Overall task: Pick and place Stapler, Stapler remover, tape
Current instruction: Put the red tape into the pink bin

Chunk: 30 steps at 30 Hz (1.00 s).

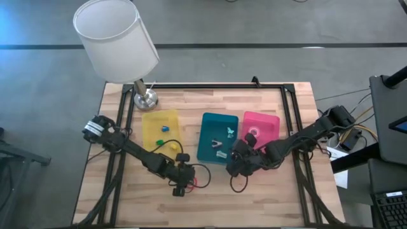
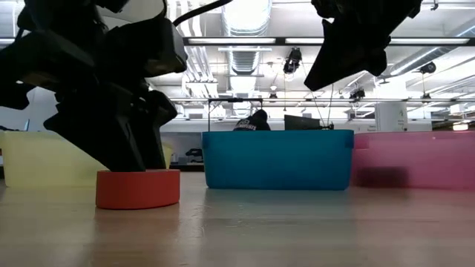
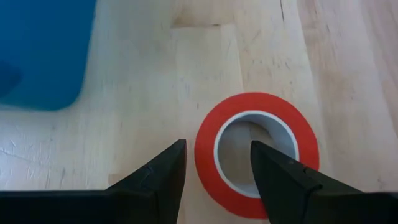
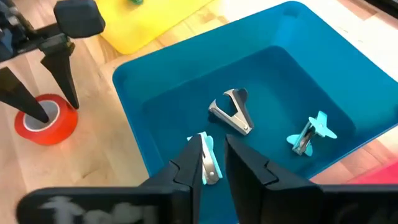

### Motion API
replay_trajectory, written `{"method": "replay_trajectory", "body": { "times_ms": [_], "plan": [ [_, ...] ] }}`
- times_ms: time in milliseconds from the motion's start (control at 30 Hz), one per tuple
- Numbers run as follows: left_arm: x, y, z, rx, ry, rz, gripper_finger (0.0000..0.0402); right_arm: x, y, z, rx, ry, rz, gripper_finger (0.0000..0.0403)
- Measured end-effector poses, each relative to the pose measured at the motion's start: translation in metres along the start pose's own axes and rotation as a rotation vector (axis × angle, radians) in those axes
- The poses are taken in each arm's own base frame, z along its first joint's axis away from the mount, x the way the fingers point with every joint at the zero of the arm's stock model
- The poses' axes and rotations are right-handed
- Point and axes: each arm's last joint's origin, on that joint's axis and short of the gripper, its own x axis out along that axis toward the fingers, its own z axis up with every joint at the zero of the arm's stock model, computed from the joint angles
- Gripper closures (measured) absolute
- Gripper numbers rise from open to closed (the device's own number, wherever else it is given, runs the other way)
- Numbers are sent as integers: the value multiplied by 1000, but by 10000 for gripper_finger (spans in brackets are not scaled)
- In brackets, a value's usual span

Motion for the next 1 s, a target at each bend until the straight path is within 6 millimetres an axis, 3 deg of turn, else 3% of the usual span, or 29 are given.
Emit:
{"method": "replay_trajectory", "body": {
  "times_ms": [333, 700, 1000],
  "plan": [
    [3, 0, 0, 18, -13, 3, 233, 8, 6, -1, -69, -14, 14, 276],
    [3, 0, 2, 29, -28, 15, 359, 19, 26, 2, -249, -88, 157, 243],
    [-16, 3, 17, -18, -179, 246, 343, 16, 34, 9, -186, -108, 298, 243]
  ]
}}
